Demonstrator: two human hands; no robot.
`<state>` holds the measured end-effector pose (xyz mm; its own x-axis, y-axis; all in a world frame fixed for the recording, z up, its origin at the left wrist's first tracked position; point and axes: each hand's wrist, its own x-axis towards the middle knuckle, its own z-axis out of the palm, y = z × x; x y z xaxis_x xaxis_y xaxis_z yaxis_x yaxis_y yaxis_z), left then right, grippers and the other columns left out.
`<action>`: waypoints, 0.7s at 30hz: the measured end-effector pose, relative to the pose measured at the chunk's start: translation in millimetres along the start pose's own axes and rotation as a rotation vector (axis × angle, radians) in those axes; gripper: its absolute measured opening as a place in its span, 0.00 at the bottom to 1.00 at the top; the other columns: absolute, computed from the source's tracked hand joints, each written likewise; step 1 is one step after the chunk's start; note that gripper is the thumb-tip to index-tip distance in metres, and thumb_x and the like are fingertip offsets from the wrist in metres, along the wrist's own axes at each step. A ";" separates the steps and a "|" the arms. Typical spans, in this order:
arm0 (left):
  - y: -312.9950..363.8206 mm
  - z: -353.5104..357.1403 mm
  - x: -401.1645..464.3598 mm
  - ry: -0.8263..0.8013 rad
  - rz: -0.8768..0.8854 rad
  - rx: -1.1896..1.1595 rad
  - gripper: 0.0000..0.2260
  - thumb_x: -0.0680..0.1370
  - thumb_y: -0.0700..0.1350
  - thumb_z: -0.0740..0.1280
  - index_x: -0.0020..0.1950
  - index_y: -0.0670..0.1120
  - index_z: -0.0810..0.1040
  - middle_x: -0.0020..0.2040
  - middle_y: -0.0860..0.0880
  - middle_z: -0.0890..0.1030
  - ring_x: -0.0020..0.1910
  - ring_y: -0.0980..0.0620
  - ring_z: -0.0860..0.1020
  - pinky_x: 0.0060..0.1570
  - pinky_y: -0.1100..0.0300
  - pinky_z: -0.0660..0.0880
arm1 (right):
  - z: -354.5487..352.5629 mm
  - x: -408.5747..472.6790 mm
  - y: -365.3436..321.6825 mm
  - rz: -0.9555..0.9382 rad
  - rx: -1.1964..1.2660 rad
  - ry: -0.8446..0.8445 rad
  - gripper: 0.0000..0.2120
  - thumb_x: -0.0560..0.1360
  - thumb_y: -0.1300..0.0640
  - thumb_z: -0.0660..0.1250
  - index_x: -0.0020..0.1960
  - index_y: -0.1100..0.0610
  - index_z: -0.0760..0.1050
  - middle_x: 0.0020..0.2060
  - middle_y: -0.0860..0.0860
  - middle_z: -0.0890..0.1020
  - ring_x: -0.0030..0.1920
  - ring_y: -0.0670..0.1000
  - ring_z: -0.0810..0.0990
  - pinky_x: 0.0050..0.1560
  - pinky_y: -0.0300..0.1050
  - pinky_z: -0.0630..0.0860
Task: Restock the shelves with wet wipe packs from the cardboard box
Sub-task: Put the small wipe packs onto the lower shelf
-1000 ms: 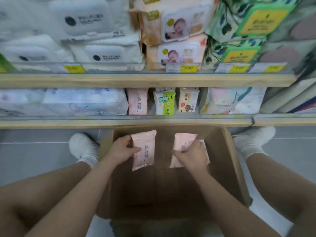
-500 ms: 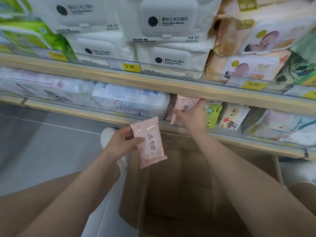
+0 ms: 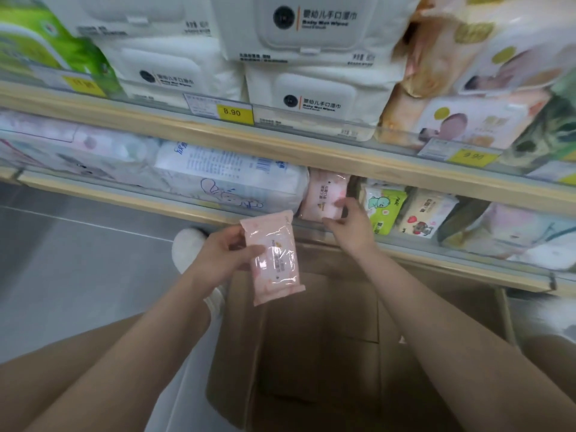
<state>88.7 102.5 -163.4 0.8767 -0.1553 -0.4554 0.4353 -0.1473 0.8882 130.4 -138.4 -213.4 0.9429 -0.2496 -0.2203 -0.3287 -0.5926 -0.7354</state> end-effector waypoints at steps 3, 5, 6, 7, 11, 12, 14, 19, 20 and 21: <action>2.7 2.0 -2.3 -0.012 0.007 0.025 0.09 0.73 0.34 0.70 0.48 0.47 0.79 0.49 0.44 0.83 0.47 0.47 0.81 0.38 0.62 0.80 | -0.1 4.4 1.6 0.023 -0.059 -0.148 0.13 0.74 0.59 0.67 0.58 0.56 0.77 0.61 0.56 0.76 0.51 0.52 0.80 0.48 0.35 0.69; 3.6 1.7 -1.9 -0.009 0.008 0.028 0.09 0.73 0.34 0.70 0.48 0.47 0.79 0.48 0.45 0.83 0.46 0.48 0.81 0.38 0.62 0.80 | -0.9 8.3 -1.8 0.039 -0.072 -0.209 0.15 0.76 0.60 0.64 0.62 0.55 0.76 0.64 0.56 0.73 0.57 0.53 0.78 0.56 0.35 0.67; 3.4 0.9 -1.1 -0.004 0.009 0.029 0.09 0.73 0.34 0.70 0.48 0.47 0.79 0.48 0.45 0.84 0.46 0.49 0.82 0.37 0.62 0.80 | -1.1 9.9 -2.7 0.051 -0.069 -0.234 0.16 0.77 0.60 0.63 0.64 0.55 0.76 0.65 0.56 0.71 0.59 0.53 0.77 0.57 0.34 0.66; 3.6 0.4 -0.6 -0.001 0.010 0.037 0.09 0.73 0.35 0.70 0.48 0.47 0.79 0.48 0.45 0.84 0.46 0.49 0.82 0.37 0.62 0.80 | -1.4 10.6 -3.6 0.059 -0.066 -0.249 0.16 0.77 0.61 0.62 0.64 0.54 0.75 0.66 0.56 0.70 0.60 0.53 0.76 0.59 0.34 0.65; 3.9 3.2 -2.5 -0.009 0.017 0.043 0.10 0.73 0.35 0.70 0.49 0.48 0.79 0.47 0.47 0.84 0.46 0.50 0.82 0.39 0.61 0.81 | -11.7 -0.5 -9.6 -0.019 -0.016 -0.118 0.13 0.74 0.60 0.67 0.59 0.54 0.78 0.62 0.56 0.73 0.44 0.46 0.77 0.52 0.33 0.69; 6.3 5.9 -2.8 -0.019 0.023 0.034 0.10 0.73 0.35 0.70 0.49 0.48 0.79 0.46 0.48 0.84 0.46 0.51 0.82 0.39 0.62 0.80 | -18.7 -7.9 -13.1 -0.048 0.022 -0.081 0.12 0.73 0.58 0.68 0.57 0.55 0.78 0.57 0.54 0.75 0.39 0.44 0.75 0.46 0.30 0.68; 13.5 12.3 -2.5 -0.040 0.046 0.026 0.11 0.73 0.34 0.70 0.50 0.48 0.79 0.47 0.48 0.84 0.47 0.50 0.82 0.42 0.60 0.80 | -36.9 -30.0 -23.3 -0.063 0.183 -0.190 0.12 0.74 0.56 0.69 0.57 0.53 0.78 0.48 0.46 0.78 0.40 0.45 0.75 0.38 0.25 0.68; 34.1 41.4 5.5 -0.054 0.130 0.056 0.13 0.72 0.36 0.71 0.55 0.45 0.79 0.51 0.46 0.83 0.53 0.46 0.81 0.56 0.49 0.77 | -51.6 -59.5 -23.7 -0.064 0.267 -0.476 0.16 0.71 0.60 0.72 0.58 0.60 0.77 0.52 0.53 0.83 0.50 0.54 0.83 0.49 0.48 0.80; 36.3 47.6 8.2 -0.043 0.167 0.073 0.12 0.72 0.38 0.71 0.55 0.44 0.79 0.51 0.47 0.83 0.53 0.47 0.81 0.56 0.50 0.77 | -53.8 -58.2 -23.9 -0.077 0.274 -0.406 0.14 0.71 0.61 0.72 0.55 0.63 0.77 0.50 0.58 0.83 0.49 0.60 0.82 0.49 0.56 0.80; 37.1 51.9 11.1 -0.012 0.218 0.129 0.11 0.73 0.41 0.71 0.56 0.43 0.79 0.51 0.48 0.83 0.52 0.49 0.80 0.54 0.53 0.77 | -57.1 -53.7 -22.9 -0.117 0.250 -0.318 0.12 0.71 0.61 0.72 0.53 0.64 0.77 0.48 0.61 0.83 0.48 0.63 0.81 0.48 0.60 0.79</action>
<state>104.0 44.7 -138.7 0.9442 -0.2084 -0.2550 0.2054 -0.2325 0.9507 84.2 -155.1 -148.2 0.9556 0.0801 -0.2837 -0.2322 -0.3886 -0.8917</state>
